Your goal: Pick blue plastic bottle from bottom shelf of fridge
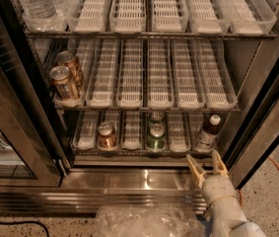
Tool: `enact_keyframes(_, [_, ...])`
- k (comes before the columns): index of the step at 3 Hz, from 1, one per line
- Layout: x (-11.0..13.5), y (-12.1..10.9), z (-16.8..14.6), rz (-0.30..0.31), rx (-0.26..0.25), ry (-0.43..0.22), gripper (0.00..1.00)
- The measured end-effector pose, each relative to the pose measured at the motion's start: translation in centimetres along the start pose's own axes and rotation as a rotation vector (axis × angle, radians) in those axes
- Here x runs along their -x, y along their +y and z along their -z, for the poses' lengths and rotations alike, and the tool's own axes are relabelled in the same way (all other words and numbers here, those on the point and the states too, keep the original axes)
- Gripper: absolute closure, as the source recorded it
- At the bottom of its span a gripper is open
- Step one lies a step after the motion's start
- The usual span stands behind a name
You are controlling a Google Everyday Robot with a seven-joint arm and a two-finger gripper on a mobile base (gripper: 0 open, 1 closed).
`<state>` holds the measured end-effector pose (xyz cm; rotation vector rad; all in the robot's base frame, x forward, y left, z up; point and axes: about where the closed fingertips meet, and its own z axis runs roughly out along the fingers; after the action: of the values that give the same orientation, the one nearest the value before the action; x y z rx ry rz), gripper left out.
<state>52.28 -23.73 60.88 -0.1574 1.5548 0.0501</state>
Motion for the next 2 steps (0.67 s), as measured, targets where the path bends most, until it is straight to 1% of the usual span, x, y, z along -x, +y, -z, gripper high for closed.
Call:
enact_keyframes(1, [0.2, -0.7, -1.4, -0.009, -0.018, -0.001, 0.28])
enact_keyframes(2, [0.6, -1.5, -2.7, -0.015, -0.035, -0.004, 0.28])
